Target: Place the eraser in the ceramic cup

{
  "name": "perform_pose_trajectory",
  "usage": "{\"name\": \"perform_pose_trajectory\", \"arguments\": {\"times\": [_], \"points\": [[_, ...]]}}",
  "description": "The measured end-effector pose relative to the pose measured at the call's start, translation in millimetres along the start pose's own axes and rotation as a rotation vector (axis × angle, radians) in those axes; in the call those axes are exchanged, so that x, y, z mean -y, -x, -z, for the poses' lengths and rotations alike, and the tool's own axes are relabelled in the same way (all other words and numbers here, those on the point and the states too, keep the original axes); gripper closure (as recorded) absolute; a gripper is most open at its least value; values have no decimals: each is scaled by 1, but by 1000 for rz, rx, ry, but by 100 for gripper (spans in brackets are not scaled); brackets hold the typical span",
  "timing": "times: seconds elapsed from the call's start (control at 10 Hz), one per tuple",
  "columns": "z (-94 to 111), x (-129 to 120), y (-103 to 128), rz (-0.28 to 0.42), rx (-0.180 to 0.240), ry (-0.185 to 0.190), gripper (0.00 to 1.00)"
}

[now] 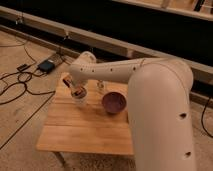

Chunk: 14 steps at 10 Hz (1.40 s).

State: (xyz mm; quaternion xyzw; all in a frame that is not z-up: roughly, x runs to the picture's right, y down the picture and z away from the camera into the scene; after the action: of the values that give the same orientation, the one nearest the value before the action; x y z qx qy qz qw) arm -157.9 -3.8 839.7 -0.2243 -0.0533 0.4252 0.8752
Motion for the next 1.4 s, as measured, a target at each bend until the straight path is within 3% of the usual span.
{"name": "perform_pose_trajectory", "arguments": {"times": [0.3,0.5,0.7,0.9,1.1,1.4], "points": [[19,2,1,-19,3,32,100],[37,7,-1,-4,-10,14,100],[54,15,-8,56,-60,-62,100],[73,26,-13,130,-119,-184,100],[84,26,-10,197,-153,-279,100],[91,19,-10,300,-216,-376,100]]}}
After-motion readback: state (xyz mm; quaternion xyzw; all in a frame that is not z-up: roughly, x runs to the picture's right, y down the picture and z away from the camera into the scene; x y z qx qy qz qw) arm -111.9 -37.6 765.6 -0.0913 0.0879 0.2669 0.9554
